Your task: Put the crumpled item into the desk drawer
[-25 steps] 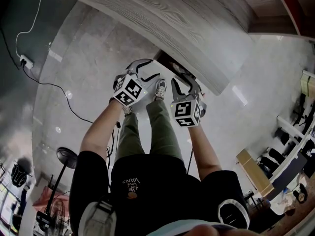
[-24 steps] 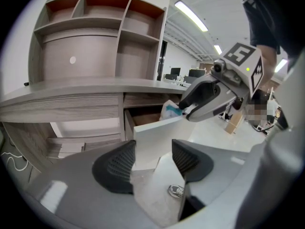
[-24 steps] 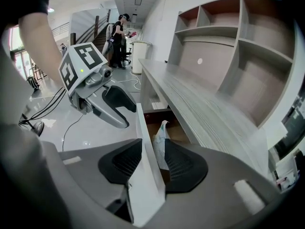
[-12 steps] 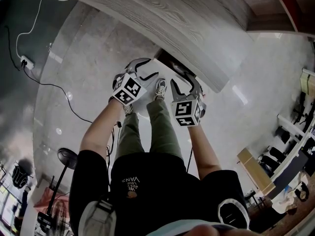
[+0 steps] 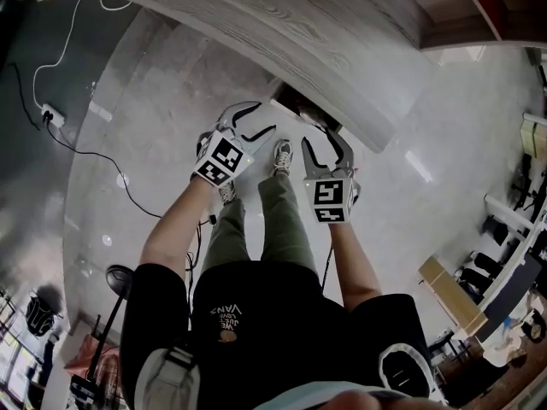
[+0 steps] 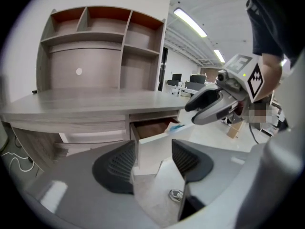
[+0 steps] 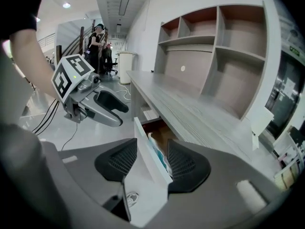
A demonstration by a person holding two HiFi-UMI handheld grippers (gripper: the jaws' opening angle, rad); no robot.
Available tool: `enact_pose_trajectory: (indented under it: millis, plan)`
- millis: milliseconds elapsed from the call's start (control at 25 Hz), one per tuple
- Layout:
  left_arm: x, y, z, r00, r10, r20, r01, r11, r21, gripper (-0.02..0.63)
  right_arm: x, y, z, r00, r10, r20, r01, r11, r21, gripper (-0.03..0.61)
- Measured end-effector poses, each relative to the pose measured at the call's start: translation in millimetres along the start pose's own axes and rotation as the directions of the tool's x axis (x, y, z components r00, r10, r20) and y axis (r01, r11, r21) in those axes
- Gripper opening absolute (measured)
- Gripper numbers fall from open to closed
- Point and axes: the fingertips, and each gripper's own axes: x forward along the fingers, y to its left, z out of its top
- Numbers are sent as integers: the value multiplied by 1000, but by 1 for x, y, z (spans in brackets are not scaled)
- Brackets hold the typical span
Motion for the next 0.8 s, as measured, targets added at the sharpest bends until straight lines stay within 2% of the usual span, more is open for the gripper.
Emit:
enact_pose_trajectory:
  millis: [320,400,440,560,800]
  plan:
    - [-37,-6,31,995,33,91,-32,999,-7,261,-29,-2,23,994,-87,64,84,995,50,184]
    - [-47,-9,40,993,35,113,-35,999,-9,261,-39,-3,27,989,-119,82,115,992,56,79]
    - [-52,-11,44,991,37,126,-36,999,-8,259,-43,-4,30,987,-134,92,129,990,61,54]
    - [-69,-15,58,985,43,167,-43,999,-6,218,-56,-2,35,980,-167,108,159,984,80,23]
    - [-99,-26,84,973,53,223,-53,999,-6,153,-81,1,47,969,-209,135,191,972,137,5]
